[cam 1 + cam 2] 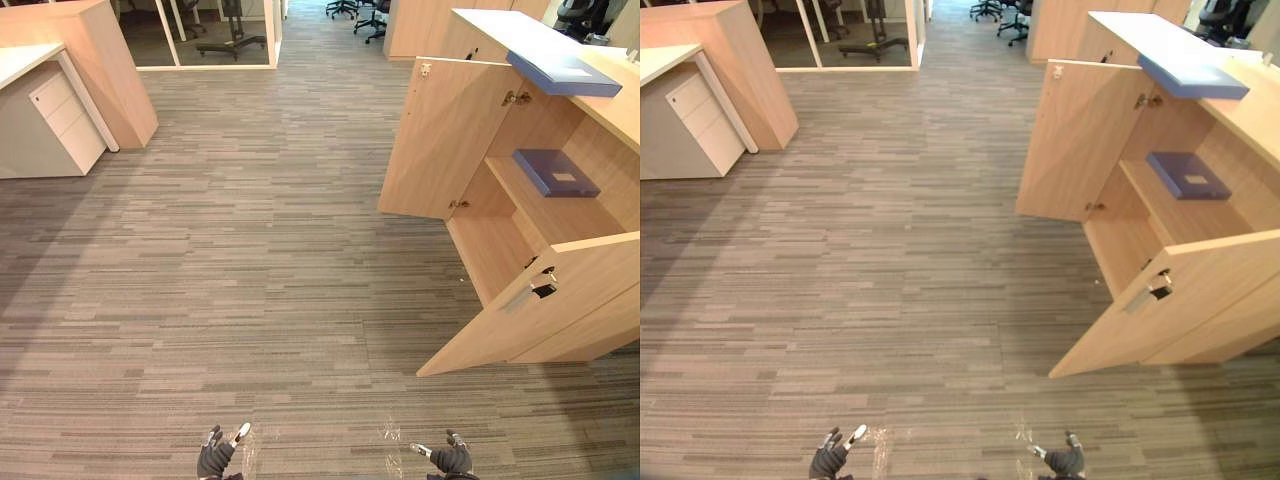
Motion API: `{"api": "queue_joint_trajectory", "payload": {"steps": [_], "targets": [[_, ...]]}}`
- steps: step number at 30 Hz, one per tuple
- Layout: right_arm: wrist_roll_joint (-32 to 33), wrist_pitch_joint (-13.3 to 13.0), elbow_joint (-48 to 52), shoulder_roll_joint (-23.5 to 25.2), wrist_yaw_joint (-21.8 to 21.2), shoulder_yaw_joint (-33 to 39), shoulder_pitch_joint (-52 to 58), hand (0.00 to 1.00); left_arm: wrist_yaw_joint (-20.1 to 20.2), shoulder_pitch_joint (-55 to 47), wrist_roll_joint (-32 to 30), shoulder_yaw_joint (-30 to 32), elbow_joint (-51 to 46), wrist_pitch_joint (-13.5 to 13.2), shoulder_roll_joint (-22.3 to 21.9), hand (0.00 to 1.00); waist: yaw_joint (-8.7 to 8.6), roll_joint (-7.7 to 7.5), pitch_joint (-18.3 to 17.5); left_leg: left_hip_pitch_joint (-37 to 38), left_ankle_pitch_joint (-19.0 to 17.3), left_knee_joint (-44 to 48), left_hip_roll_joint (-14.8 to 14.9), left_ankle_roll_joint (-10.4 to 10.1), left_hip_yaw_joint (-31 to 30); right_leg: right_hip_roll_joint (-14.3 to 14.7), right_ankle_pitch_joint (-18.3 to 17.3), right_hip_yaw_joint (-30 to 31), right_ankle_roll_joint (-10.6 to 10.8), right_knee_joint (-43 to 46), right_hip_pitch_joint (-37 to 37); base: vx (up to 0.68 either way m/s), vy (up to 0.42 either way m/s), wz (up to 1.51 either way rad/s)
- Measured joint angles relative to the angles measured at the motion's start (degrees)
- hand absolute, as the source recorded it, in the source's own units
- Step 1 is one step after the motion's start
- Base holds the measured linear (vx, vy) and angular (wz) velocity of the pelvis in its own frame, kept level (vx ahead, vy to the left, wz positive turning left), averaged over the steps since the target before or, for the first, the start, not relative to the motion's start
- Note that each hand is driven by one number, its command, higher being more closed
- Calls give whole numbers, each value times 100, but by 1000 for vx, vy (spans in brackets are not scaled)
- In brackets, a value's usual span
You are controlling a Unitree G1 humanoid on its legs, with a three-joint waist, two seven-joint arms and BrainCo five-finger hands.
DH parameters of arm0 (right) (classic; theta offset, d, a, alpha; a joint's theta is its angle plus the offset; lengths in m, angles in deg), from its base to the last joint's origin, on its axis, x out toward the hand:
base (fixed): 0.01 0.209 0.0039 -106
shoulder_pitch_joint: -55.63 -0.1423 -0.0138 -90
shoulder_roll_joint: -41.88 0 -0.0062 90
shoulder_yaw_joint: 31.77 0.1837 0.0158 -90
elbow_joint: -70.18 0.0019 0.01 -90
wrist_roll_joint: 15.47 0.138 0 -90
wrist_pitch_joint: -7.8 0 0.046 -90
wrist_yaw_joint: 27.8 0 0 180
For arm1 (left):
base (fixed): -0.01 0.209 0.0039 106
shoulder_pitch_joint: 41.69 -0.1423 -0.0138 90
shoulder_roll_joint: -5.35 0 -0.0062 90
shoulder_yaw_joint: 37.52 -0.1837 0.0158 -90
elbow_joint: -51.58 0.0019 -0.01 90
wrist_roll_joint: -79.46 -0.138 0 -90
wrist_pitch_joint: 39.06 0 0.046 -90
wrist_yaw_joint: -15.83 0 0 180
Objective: Walk over to the cabinet, pick up the folder, carry it to the office cabinet, place the folder inside the office cabinet, then close the office cabinet door
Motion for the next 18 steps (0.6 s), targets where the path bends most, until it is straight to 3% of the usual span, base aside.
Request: {"api": "queue_joint_trajectory", "payload": {"steps": [8, 18], "targets": [[112, 4, -123, 147, -16, 31, -155, 0, 247, 245, 25, -49, 459, 63, 49, 0, -8, 8, 30, 84, 34, -52, 3, -29, 20, 0, 5, 6, 36, -1, 49, 0, 0, 0], [115, 2, -332, 264, -21, 40, -300, 0, 174, 407, -119, 23, 687, 78, 83, 0, -5, -18, 55, 84, 46, -68, -4, -10, 15, -3, 18, -2, 16, -3, 45, 0, 0, 0]]}}
